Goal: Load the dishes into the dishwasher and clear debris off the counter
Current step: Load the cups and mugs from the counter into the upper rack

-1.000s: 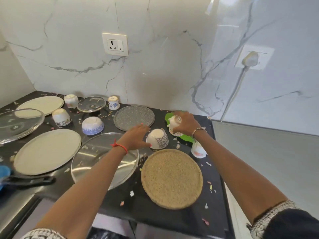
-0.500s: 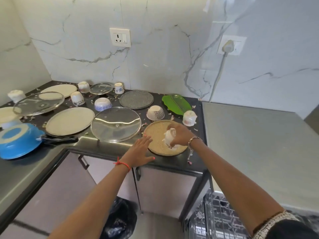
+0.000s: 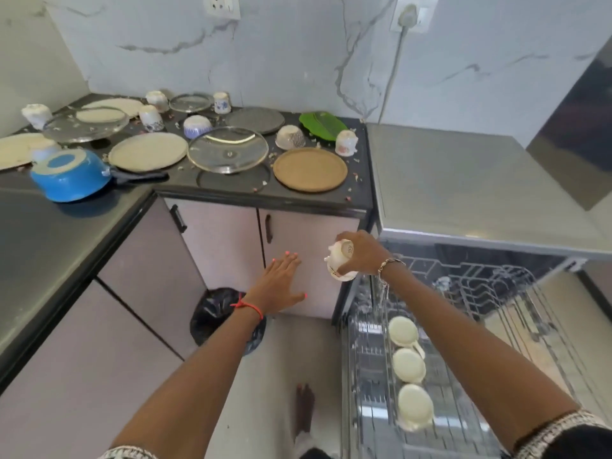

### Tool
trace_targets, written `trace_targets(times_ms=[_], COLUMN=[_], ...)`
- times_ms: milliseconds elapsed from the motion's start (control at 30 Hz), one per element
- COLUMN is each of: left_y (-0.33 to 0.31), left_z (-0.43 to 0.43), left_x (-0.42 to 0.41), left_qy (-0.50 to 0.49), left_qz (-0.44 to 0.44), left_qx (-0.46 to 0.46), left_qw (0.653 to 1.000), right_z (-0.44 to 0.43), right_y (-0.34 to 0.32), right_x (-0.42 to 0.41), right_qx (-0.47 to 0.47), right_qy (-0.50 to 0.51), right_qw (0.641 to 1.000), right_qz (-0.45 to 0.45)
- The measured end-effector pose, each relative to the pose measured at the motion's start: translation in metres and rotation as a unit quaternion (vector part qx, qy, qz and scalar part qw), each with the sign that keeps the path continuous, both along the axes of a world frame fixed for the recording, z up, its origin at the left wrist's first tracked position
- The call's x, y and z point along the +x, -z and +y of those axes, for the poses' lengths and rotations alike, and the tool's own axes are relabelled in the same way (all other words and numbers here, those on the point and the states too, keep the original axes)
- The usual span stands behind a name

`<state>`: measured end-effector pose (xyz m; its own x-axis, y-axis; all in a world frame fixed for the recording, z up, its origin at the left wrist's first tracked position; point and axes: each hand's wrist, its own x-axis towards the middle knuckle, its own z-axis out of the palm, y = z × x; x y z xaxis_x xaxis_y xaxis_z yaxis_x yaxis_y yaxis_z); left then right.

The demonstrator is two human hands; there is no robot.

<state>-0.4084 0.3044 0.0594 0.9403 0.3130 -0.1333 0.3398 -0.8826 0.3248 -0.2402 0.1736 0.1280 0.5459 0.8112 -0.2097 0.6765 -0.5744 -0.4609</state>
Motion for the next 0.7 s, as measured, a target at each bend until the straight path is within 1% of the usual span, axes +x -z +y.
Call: trace_targets(times_ms=[100,200,300,400,600,700], left_y=[0.006,0.01,0.018,0.031,0.051,0.06], left_z=[-0.038,-0.067,-0.095,-0.12,-0.172,-0.199], left_x=[-0.023,-0.037,-0.049,-0.056,-0.046,-0.033], left_qy=[0.002,-0.006,0.0,0.007,0.027,0.046], left_qz=[0.016,0.016,0.029,0.024,0.023,0.032], left_qx=[0.017,0.026,0.032,0.045,0.016,0.018], left_qw=[1.0,1.0,0.999,0.999,0.999,0.998], right_z=[-0.039,-0.072,-0.102,-0.13,-0.187,-0.215], right_y=[0.01,0.019,0.032,0.046,0.076,0.091], right_x=[-0.026,-0.047,-0.061,-0.071,-0.07,-0.056], right_qx=[-0.04,-0.056,-0.065,-0.064,-0.069,-0.061], right_qy=[0.007,0.016,0.033,0.054,0.093,0.108], right_qw=[0.999,0.998,0.997,0.996,0.992,0.991], right_qz=[-0.012,-0.021,0.002,0.013,0.041,0.054])
